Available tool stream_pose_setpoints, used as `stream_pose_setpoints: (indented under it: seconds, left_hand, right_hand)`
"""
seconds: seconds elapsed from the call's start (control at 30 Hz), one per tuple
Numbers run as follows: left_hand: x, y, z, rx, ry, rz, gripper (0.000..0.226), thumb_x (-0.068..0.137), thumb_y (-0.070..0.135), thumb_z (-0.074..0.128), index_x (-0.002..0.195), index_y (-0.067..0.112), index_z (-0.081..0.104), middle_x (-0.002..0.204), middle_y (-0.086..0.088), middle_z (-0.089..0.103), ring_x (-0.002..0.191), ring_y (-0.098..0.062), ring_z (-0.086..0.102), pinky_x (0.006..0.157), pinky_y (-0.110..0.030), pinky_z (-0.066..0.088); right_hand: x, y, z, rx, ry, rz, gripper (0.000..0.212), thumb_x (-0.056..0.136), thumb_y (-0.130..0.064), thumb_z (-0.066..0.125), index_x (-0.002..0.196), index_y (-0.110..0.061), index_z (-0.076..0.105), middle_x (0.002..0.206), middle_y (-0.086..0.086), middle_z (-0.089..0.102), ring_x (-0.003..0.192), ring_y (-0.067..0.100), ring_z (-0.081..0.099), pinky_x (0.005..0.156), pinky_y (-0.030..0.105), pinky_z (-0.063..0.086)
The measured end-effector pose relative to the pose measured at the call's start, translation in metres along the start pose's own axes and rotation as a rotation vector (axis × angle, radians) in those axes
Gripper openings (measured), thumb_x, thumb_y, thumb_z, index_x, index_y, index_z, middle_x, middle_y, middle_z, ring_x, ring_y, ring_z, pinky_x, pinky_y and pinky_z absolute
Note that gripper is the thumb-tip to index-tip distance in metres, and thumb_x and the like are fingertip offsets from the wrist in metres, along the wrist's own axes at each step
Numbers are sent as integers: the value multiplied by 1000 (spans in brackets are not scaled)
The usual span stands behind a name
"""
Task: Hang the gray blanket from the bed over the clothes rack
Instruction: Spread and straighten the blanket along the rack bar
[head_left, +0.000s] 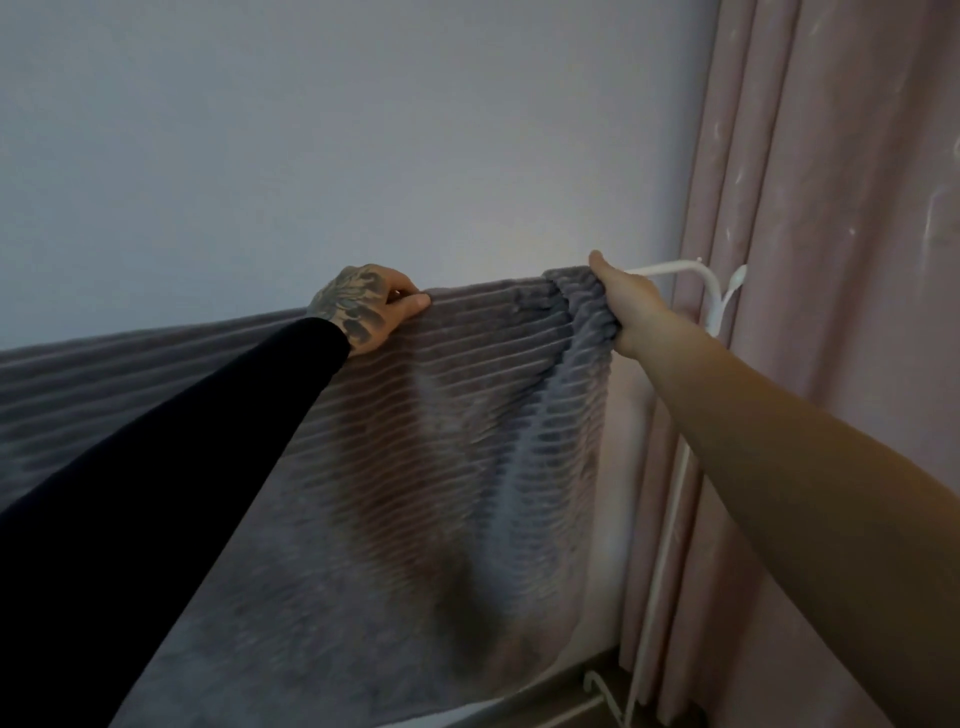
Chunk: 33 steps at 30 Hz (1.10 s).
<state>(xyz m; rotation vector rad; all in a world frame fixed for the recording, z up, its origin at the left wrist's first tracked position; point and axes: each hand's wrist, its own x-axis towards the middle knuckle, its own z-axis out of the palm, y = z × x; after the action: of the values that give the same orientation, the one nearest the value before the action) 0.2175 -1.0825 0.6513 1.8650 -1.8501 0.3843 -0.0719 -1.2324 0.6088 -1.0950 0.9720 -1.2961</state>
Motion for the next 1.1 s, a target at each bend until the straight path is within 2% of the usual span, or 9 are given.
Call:
stream_pose_setpoints:
  seconds: [0.1, 0.2, 0.27, 0.4, 0.5, 0.7, 0.87, 1.0, 1.1]
  left_hand:
    - [-2, -5, -2, -13, 7, 11, 32, 96, 54, 63, 106, 28, 79, 106, -5, 78, 104, -29, 69, 95, -38, 54]
    - [-10, -16, -5, -40, 60, 42, 29, 96, 51, 65, 103, 27, 80, 100, -2, 79, 97, -26, 70, 90, -37, 55]
    - [-15, -25, -9, -69, 99, 48, 27, 96, 47, 66, 101, 25, 81, 99, -1, 80, 95, -24, 71, 87, -34, 53]
    - [-19, -27, -12, -50, 82, 9, 32, 96, 51, 64, 104, 24, 79, 103, -3, 79, 101, -27, 71, 93, -38, 55]
    - [-20, -14, -9, 65, 92, -25, 51, 92, 71, 50, 107, 28, 74, 110, 0, 78, 107, -29, 69, 96, -41, 52]
    - [-11, -2, 0, 272, -68, -44, 70, 92, 82, 30, 91, 22, 65, 102, -9, 71, 100, -34, 65, 82, -40, 46]
    - [-11, -6, 6, 415, -30, 46, 57, 92, 72, 52, 109, 18, 61, 113, -16, 70, 107, -39, 66, 90, -46, 51]
    - [-18, -8, 16, 489, 26, 151, 47, 94, 48, 67, 121, 14, 52, 118, -16, 68, 105, -41, 68, 85, -47, 53]
    - [-17, -9, 23, 544, 64, 214, 35, 96, 27, 64, 123, 10, 50, 114, -19, 64, 94, -42, 68, 76, -48, 51]
  right_hand:
    - [4, -9, -5, 69, 9, -41, 31, 101, -33, 67, 101, -3, 74, 71, 7, 73, 58, 21, 65, 52, 32, 58]
    - [6, -16, -20, 232, 190, -142, 26, 96, -26, 64, 100, -4, 78, 107, 17, 80, 90, 33, 77, 84, 48, 66]
    - [6, -13, -27, 278, 242, -168, 21, 95, -23, 62, 94, -10, 78, 104, 13, 78, 105, 37, 75, 91, 51, 63]
    - [8, 14, -28, 251, 111, 4, 28, 102, -37, 63, 85, -15, 70, 73, 4, 71, 67, 24, 70, 54, 26, 57]
    - [13, 21, -26, 144, 36, 80, 41, 91, -58, 72, 100, -17, 73, 82, 2, 79, 70, 21, 76, 61, 29, 62]
    - [22, 33, -24, -78, 16, -70, 19, 98, -23, 65, 81, -17, 69, 51, -8, 67, 43, 10, 61, 41, 17, 47]
    - [17, 64, -45, -185, -38, -56, 13, 101, -23, 65, 93, -17, 73, 70, -7, 80, 61, 10, 77, 51, 20, 58]
    - [11, 83, -57, -61, -173, 8, 32, 103, -36, 65, 114, -8, 73, 110, 6, 76, 97, 26, 73, 89, 37, 56]
    - [4, 87, -56, -29, -274, 29, 46, 97, -47, 70, 123, -10, 75, 117, 8, 79, 105, 27, 77, 86, 38, 62]
